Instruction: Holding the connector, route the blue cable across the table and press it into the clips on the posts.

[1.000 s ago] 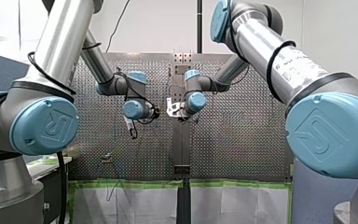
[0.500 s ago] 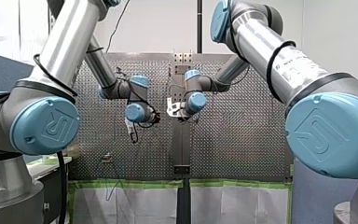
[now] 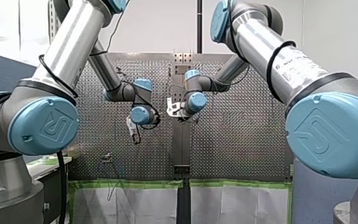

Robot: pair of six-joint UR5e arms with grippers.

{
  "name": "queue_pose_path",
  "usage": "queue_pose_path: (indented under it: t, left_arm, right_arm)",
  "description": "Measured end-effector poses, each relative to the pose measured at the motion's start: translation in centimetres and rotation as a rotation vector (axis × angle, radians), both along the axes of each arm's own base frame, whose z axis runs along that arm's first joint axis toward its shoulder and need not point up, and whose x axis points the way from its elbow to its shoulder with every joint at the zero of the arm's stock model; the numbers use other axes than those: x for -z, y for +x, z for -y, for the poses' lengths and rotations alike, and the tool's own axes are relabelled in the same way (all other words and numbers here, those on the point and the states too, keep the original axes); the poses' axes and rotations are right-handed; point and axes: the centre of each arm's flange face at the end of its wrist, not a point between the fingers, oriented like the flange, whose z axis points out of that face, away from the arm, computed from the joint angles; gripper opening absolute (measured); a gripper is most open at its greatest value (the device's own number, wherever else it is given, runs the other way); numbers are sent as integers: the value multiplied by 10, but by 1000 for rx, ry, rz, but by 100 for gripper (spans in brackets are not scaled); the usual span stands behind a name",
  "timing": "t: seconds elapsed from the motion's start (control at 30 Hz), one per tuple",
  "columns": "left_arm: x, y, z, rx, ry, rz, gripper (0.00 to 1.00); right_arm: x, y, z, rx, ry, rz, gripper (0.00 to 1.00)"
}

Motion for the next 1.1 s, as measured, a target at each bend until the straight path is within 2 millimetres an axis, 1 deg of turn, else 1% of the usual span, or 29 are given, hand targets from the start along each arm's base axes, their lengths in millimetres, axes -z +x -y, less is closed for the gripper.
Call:
queue_pose_path:
  t: [0.1,0.2,0.37,0.47,0.67,0.77,1.0,1.1]
  left_arm:
    - [1,4,6,8,-1,-2,100]
    - [7,9,12,14,5,-23,100]
    - [19,24,19,0,6,-48,100]
    - [15,32,25,-6,-2,-41,100]
    - [-2,48,34,-6,-19,-5,100]
    - [-5,50,34,-8,-21,-1,100]
    - [-4,50,32,-18,-16,-14,100]
    - [-3,50,29,-32,-6,-22,100]
  right_arm:
    - [0,0,1,1,0,0,0]
    - [0,0,1,0,0,1,0]
    - [0,0,0,-6,1,1,0]
    - [0,1,-1,-8,1,2,0]
    - [0,2,-2,-11,1,2,0]
    - [0,2,-2,-11,1,2,0]
    - [0,2,-2,-11,2,2,0]
    - [0,1,-2,-10,2,1,0]
